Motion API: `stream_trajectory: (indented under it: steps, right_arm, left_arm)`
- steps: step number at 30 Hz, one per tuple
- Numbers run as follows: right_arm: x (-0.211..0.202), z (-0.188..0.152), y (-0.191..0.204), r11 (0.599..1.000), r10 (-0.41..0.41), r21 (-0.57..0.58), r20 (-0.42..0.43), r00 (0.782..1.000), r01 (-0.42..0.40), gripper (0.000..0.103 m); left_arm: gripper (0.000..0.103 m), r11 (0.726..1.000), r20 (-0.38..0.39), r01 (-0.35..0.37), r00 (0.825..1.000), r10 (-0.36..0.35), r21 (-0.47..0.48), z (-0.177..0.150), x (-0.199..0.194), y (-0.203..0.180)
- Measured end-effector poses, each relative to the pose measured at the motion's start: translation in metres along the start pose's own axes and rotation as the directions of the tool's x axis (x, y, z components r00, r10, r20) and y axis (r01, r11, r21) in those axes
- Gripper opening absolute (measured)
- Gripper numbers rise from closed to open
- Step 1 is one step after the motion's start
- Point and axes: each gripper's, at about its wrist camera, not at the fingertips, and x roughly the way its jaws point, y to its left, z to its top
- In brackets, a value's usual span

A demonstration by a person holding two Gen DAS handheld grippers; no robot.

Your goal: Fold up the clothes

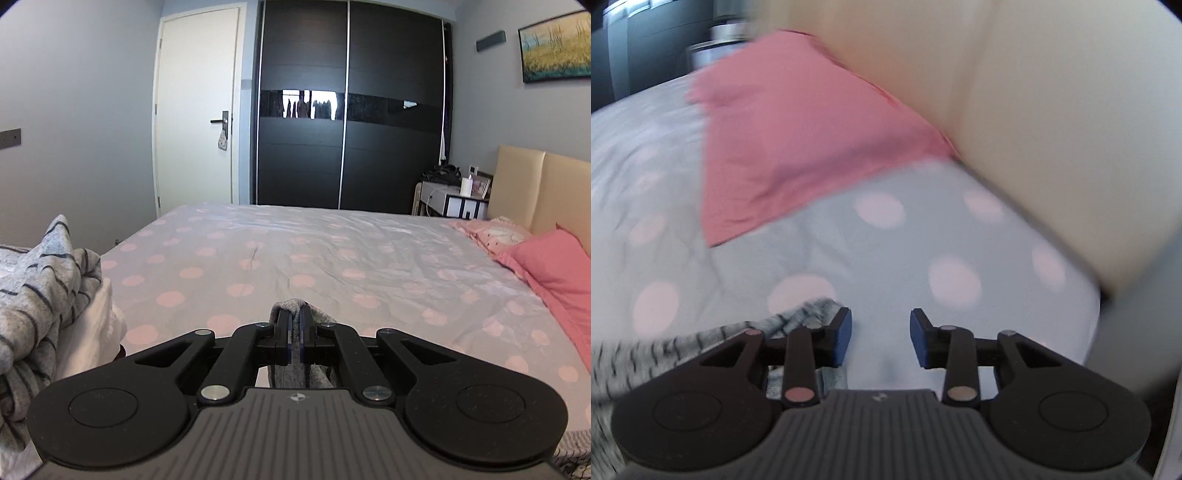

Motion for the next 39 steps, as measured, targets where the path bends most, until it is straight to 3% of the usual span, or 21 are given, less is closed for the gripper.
stream_trajectory:
  steps: [2,4,8,10,12,13,14,15,18,20,24,28,31,34,39]
  right_arm:
    - [-0.006,-0.002,0.022,0.976,0.089,-0.203,0.046,0.995,-0.078,0.038]
    - [-0.004,-0.011,0.055,0.887,0.121,-0.453,0.046,0.992,-0.087,0.038]
    - [0.019,-0.032,0.107,0.625,0.103,-0.778,-0.004,0.995,-0.068,0.038]
    - [0.033,-0.041,0.125,0.471,0.075,-0.881,-0.012,0.997,-0.046,0.038]
    - [0.042,-0.050,0.140,0.325,0.078,-0.943,-0.054,0.995,-0.077,0.037]
    - [0.046,-0.053,0.145,0.275,0.071,-0.959,-0.053,0.996,-0.071,0.036]
    - [0.050,-0.052,0.151,0.255,0.068,-0.965,-0.052,0.996,-0.068,0.026]
    - [0.052,-0.047,0.154,0.276,0.071,-0.957,-0.069,0.995,-0.086,0.002]
    - [0.055,-0.032,0.160,0.346,0.064,-0.932,-0.090,0.994,-0.107,0.002]
    - [0.054,-0.019,0.160,0.402,0.030,-0.913,-0.067,0.997,-0.074,0.002]
    - [0.044,0.031,0.159,0.585,-0.018,-0.810,0.037,0.999,0.040,0.002]
    - [0.029,0.086,0.165,0.705,-0.071,-0.694,0.136,0.988,0.146,0.002]
    - [0.015,0.117,0.168,0.790,-0.081,-0.589,0.175,0.981,0.170,0.002]
    - [0.008,0.126,0.171,0.813,-0.075,-0.561,0.162,0.984,0.154,0.002]
    - [-0.008,0.112,0.159,0.815,-0.059,-0.565,0.146,0.987,0.133,0.002]
  left_arm:
    - [0.002,1.000,-0.009,0.002,1.000,-0.002,0.002,-0.002,0.004,0.000]
    - [0.002,1.000,-0.019,0.002,1.000,-0.002,0.003,-0.004,0.008,0.000]
    - [0.002,1.000,-0.034,-0.001,0.999,0.002,0.007,-0.006,0.015,0.003]
    - [0.002,1.000,-0.039,-0.002,0.999,0.003,0.016,-0.006,0.019,0.004]
    - [0.002,1.000,-0.046,-0.006,0.999,0.007,0.031,-0.008,0.023,0.003]
    - [0.002,0.999,-0.051,-0.006,0.999,0.008,0.037,-0.010,0.026,0.003]
    - [0.002,0.999,-0.057,-0.007,0.998,0.009,0.041,-0.011,0.029,0.003]
    - [0.002,0.999,-0.064,-0.009,0.998,0.011,0.040,-0.012,0.032,0.003]
    - [0.002,0.999,-0.088,-0.009,0.996,0.012,0.030,-0.014,0.043,0.005]
    - [0.002,0.999,-0.099,-0.012,0.995,0.016,0.036,-0.015,0.050,0.004]
    - [0.002,0.995,-0.083,-0.027,0.996,0.035,0.100,-0.006,0.070,-0.007]
    - [0.002,0.994,-0.008,-0.042,0.999,0.043,0.104,0.029,0.071,-0.019]
    - [0.002,0.992,0.073,-0.060,0.996,0.052,0.111,0.060,0.058,-0.023]
    - [0.002,0.989,0.099,-0.065,0.994,0.053,0.129,0.076,0.042,-0.020]
    - [0.002,0.983,0.085,-0.061,0.995,0.047,0.176,0.063,0.009,-0.006]
